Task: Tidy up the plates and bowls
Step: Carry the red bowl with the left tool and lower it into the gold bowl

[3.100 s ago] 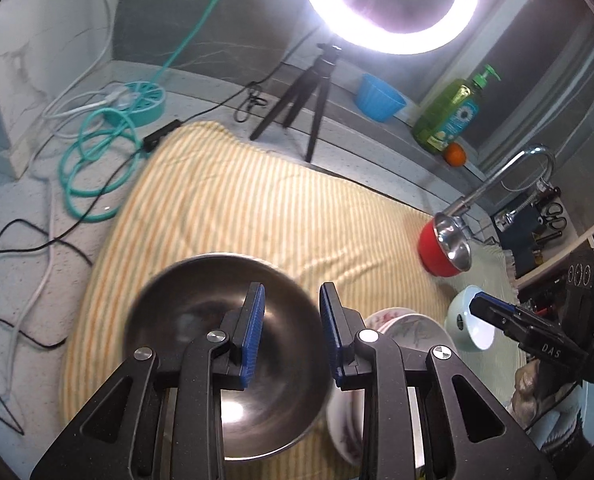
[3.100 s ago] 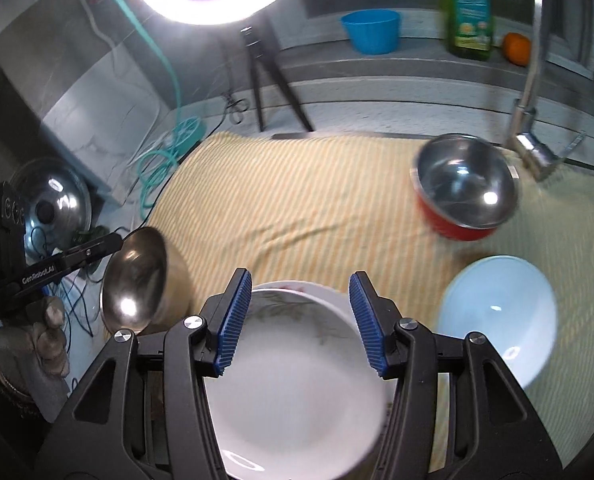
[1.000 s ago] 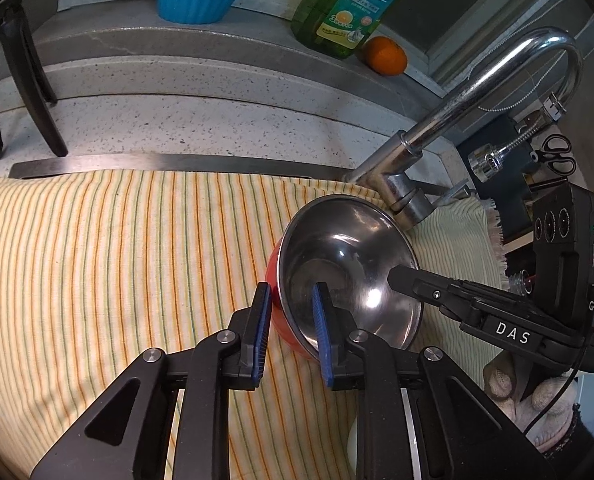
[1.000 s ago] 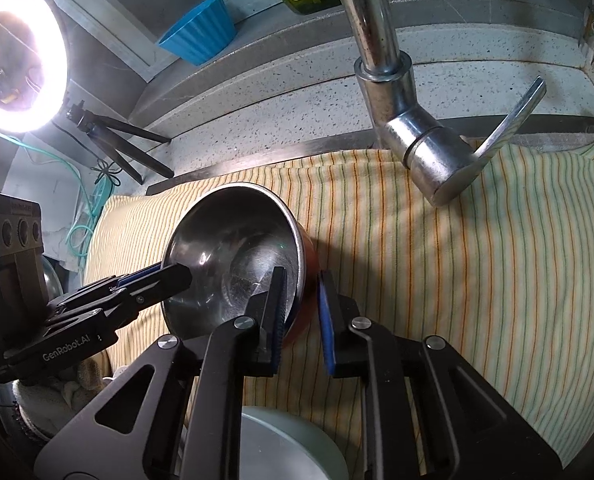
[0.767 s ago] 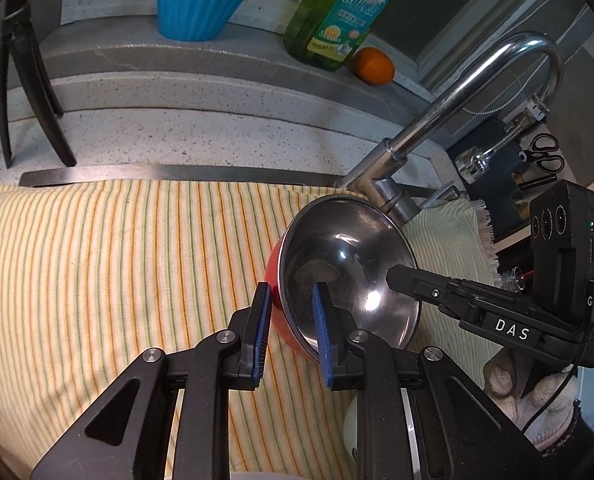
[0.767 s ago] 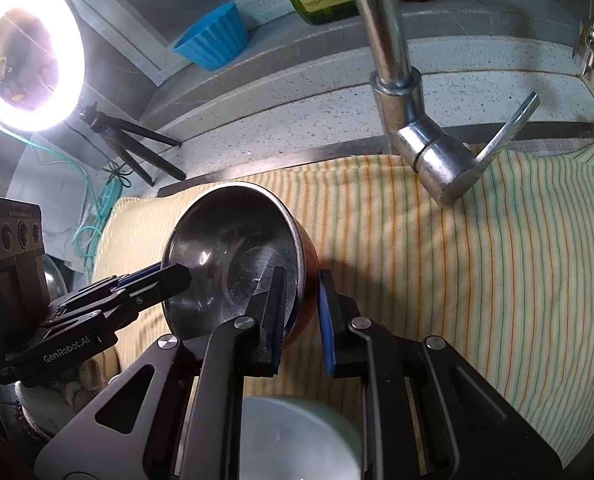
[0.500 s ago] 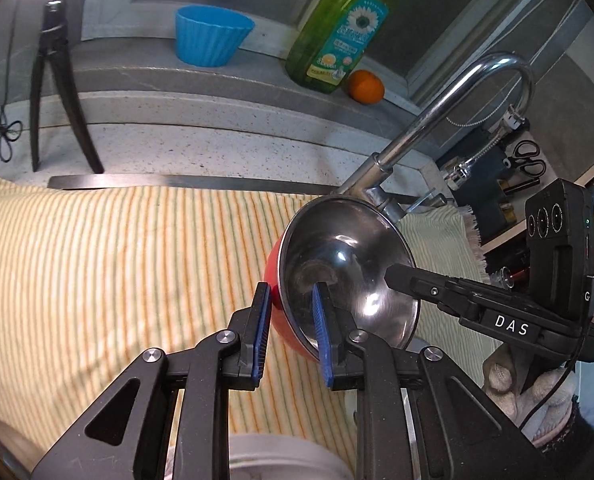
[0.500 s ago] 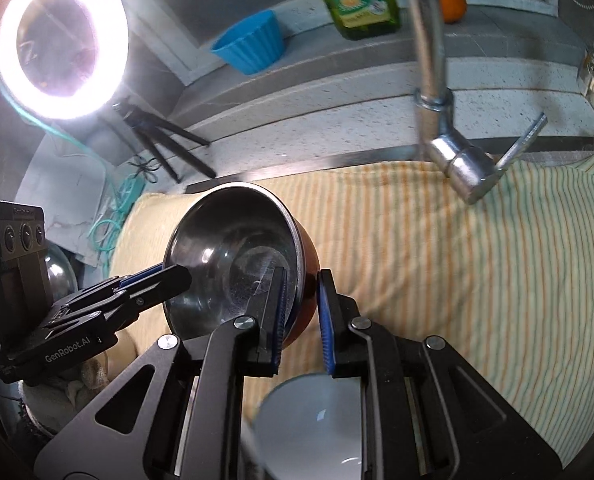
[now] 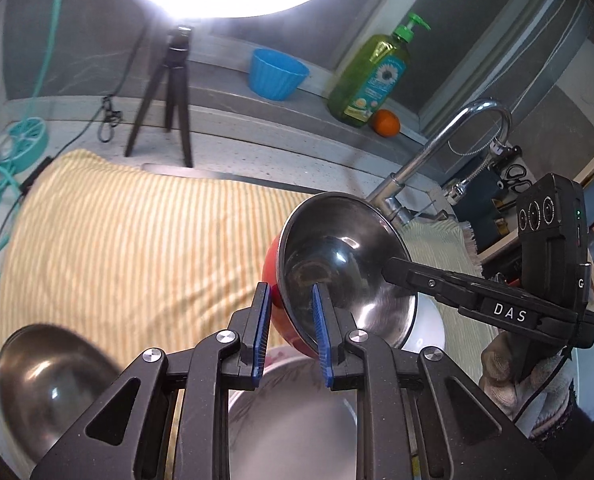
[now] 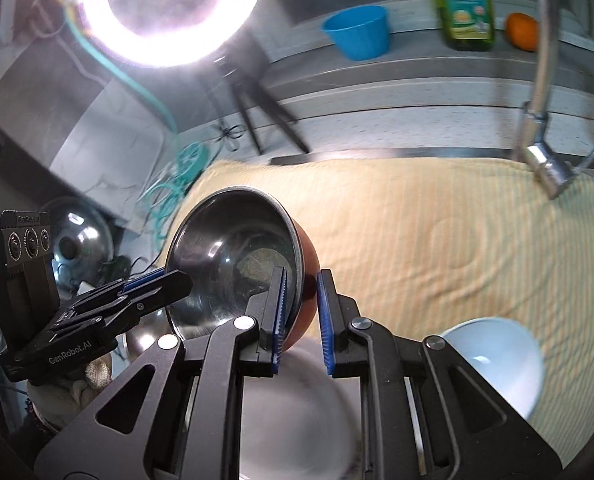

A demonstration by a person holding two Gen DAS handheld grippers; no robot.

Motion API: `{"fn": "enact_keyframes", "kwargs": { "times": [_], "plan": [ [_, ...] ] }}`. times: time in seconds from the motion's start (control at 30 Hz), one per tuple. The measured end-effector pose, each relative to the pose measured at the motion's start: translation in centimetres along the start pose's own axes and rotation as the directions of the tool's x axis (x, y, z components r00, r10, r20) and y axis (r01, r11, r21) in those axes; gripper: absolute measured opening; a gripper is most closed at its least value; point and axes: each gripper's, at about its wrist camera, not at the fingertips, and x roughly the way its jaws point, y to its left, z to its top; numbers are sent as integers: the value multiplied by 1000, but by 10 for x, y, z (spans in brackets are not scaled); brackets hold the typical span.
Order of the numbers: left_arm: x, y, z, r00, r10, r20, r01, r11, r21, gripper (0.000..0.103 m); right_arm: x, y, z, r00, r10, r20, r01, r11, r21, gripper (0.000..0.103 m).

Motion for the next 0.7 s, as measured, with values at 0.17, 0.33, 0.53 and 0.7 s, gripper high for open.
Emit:
{"fn": "enact_keyframes", "kwargs": {
  "times": [0.17, 0.33, 0.53, 0.7],
  "plan": [
    [-29, 24, -11, 999, 30, 30, -28, 999, -39, 19, 11, 39, -11, 999, 37, -23, -38, 998, -42, 16],
    [-54, 48, -23, 997, 60, 57, -56, 995, -81, 19, 26, 75, -16, 997, 66, -51, -70, 994, -88, 16],
    [-73, 76, -39, 994, 94, 59, -85, 987, -134, 19, 48, 109, -25, 992, 86, -89, -97, 986, -136, 16],
    [-85, 97, -54, 991, 118, 59, -106, 979, -176, 19, 66, 134, -32, 989, 86, -122, -107, 978, -176, 16]
  ]
}}
